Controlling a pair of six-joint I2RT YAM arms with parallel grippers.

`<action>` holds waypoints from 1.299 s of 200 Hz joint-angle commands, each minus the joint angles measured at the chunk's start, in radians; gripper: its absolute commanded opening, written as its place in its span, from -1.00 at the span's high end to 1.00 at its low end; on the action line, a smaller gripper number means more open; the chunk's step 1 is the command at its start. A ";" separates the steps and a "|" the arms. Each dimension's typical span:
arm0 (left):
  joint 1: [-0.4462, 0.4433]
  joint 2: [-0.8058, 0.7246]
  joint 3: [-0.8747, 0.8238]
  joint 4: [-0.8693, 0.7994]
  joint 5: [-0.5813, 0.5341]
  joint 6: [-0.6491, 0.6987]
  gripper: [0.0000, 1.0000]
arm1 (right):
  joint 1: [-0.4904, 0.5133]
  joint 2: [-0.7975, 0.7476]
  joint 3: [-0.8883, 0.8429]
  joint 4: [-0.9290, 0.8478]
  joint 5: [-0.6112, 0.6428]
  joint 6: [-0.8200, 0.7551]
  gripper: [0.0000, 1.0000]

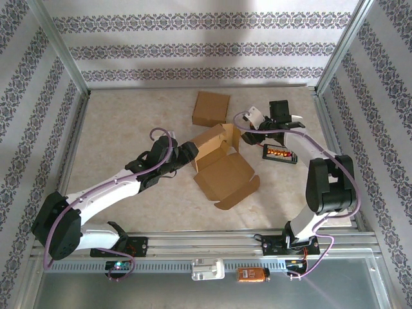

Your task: Fold the paper box

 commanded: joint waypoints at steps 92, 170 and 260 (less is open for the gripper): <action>0.021 0.134 0.100 -0.014 0.031 0.133 -0.31 | 0.062 0.092 0.034 -0.028 -0.227 -0.298 -0.23; 0.036 0.154 0.093 0.007 0.072 0.138 -0.31 | 0.094 0.143 0.064 -0.056 -0.384 -0.399 -0.18; 0.040 0.162 0.093 0.015 0.090 0.143 -0.30 | 0.156 0.188 0.102 -0.049 -0.371 -0.323 -0.06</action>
